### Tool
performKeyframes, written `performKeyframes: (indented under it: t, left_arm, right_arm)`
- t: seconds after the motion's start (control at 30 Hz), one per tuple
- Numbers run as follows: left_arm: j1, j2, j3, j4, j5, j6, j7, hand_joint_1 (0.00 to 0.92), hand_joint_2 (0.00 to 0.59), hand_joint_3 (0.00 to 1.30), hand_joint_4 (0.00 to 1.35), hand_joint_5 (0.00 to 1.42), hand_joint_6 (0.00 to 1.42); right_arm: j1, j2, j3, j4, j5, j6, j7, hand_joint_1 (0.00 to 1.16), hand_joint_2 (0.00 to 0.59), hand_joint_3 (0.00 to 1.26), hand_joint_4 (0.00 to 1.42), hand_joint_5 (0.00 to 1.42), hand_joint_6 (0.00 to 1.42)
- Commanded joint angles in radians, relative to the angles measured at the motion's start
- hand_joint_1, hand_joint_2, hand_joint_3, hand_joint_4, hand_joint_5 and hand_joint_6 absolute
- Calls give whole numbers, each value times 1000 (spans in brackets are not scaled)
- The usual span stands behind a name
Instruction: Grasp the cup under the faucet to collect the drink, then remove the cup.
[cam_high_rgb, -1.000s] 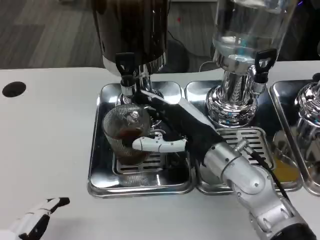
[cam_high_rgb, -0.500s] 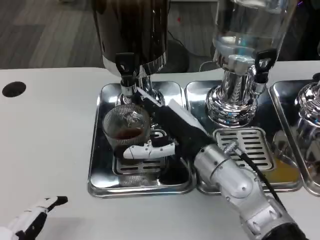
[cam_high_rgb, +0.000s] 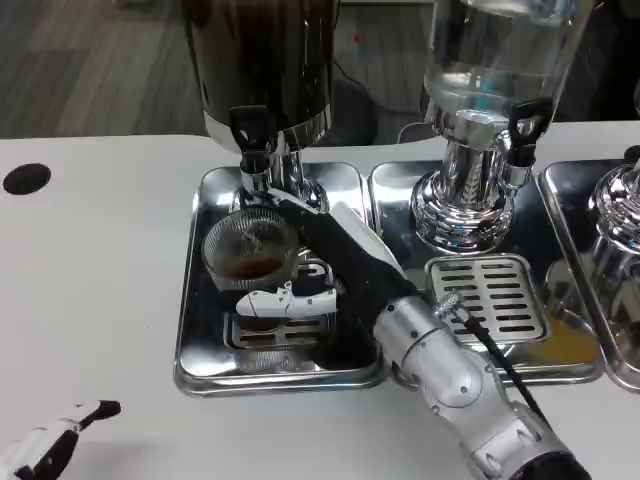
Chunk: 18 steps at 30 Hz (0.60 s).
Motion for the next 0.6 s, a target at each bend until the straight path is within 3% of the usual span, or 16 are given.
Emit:
performKeyframes:
  t: [0.03, 0.6]
  left_arm:
    - [12, 4, 13, 10, -12, -10, -5, 0, 69, 302, 234, 279, 522]
    - [-2, -3, -2, 7, -10, -10, -8, 0, 73, 302, 244, 289, 531]
  right_arm:
    - [-4, 6, 0, 1, -7, -16, -32, 838, 79, 318, 285, 278, 176]
    - [37, -25, -33, -26, 11, -50, -59, 863, 94, 481, 462, 467, 332]
